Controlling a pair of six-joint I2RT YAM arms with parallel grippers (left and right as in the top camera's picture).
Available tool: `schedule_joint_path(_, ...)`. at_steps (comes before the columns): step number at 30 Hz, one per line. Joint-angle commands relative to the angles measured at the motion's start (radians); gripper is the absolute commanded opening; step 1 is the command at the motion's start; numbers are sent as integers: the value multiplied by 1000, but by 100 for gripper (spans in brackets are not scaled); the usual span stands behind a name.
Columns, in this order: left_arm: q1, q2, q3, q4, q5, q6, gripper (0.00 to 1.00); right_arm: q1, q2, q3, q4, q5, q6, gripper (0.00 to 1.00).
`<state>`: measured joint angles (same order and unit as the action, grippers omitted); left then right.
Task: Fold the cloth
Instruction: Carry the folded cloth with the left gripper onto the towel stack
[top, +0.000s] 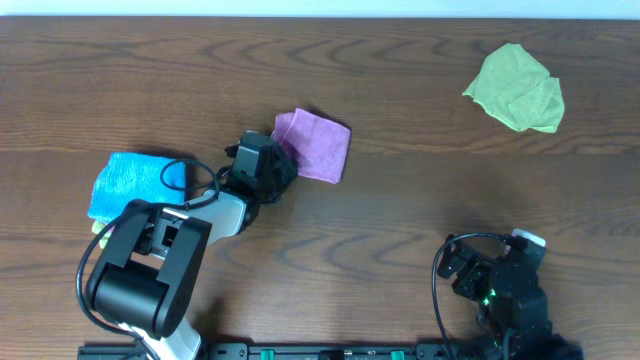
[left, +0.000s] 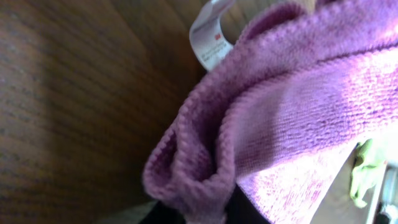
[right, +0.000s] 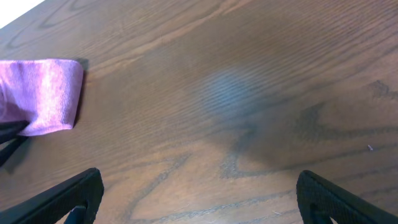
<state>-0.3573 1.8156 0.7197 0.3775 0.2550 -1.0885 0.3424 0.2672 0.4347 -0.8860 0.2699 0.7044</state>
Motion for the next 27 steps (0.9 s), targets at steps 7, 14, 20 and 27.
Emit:
schedule_joint_path(7,-3,14,17,-3,24,137,6,-5,-6,-6,-1,18,13,99)
schedule_joint_path(14,-1,-13,198,-247,47,288,6,-6,-6,-6,-1,18,13,99)
schedule_joint_path(20,1,-48,384,-521,-20,408,6,-5,-6,-6,-1,18,13,99)
schedule_joint_path(27,52,-77,463,-660,-25,413,6,-5,-6,-6,-1,18,13,99)
